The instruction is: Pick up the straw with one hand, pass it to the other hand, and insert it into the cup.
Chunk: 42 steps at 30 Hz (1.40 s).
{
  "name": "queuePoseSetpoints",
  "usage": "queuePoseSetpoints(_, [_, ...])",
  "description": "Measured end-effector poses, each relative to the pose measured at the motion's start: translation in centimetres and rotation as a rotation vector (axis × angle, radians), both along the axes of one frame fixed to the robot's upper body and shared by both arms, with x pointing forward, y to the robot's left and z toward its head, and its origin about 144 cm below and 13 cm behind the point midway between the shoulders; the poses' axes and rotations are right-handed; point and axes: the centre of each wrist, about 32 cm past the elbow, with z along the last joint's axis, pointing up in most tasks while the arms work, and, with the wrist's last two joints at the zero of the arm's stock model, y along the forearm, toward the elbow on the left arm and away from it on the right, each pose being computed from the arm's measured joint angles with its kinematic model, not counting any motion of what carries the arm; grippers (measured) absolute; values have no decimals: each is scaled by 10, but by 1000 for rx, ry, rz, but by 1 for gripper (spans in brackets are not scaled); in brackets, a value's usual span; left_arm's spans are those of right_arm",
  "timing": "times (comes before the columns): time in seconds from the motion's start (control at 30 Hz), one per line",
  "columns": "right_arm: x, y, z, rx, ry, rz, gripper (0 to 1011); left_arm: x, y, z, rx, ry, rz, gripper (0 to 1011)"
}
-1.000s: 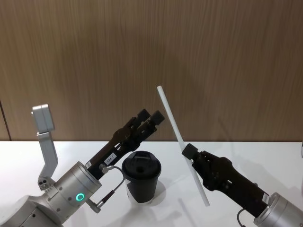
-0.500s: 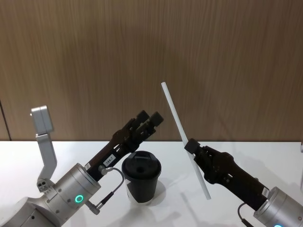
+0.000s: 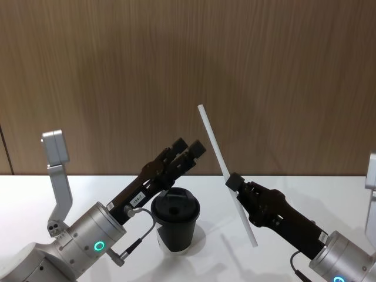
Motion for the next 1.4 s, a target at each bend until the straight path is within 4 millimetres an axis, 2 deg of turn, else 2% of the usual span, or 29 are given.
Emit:
queuePoseSetpoints(1.33, [-3, 4, -6, -2, 16, 75, 2, 14, -12, -3, 6, 7, -78, 1003])
queuePoseSetpoints(1.4, [-3, 4, -6, -3, 16, 79, 2, 14, -13, -4, 6, 8, -81, 968])
